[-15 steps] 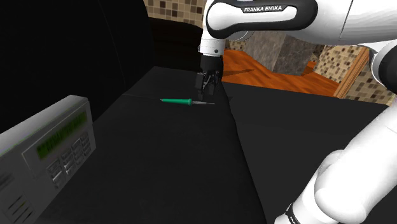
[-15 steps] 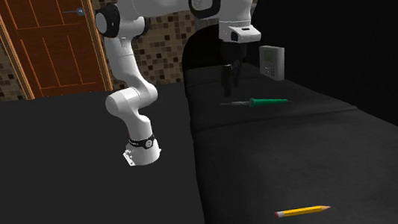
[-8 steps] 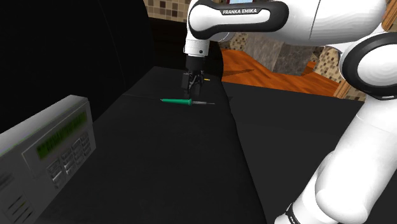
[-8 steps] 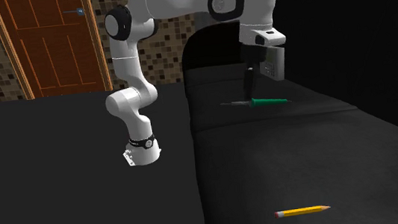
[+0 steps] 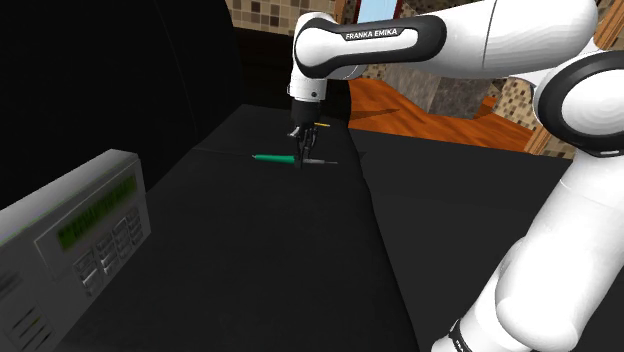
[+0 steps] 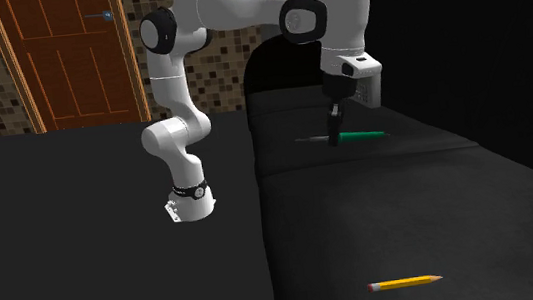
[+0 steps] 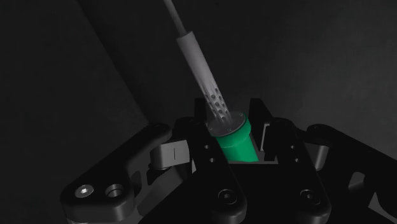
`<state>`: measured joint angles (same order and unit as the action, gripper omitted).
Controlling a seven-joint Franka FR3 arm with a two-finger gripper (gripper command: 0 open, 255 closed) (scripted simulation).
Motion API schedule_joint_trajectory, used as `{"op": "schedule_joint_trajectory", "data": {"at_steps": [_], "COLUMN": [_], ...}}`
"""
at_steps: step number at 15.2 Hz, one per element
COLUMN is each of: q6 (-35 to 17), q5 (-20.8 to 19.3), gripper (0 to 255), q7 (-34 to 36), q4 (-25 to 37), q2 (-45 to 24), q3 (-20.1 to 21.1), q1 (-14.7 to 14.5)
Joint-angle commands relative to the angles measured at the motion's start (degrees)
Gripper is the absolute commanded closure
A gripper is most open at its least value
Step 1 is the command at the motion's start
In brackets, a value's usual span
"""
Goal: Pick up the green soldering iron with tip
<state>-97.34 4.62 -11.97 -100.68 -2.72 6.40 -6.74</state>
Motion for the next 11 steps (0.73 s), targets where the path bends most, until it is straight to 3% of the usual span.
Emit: {"op": "schedule_joint_trajectory", "data": {"at_steps": [1,8,11], "q6": [0.0,-0.1,2.2], "q5": [0.0,0.1,0.0], "gripper": [255,255,255], "q7": [0.0,0.0,0.1], "q4": [-0.1,-0.3,2.0], "q2": [-0.1,0.0,0.1], "q3": [0.1,0.0,0.0], "q1": [0.0,0.0,0.0]}}
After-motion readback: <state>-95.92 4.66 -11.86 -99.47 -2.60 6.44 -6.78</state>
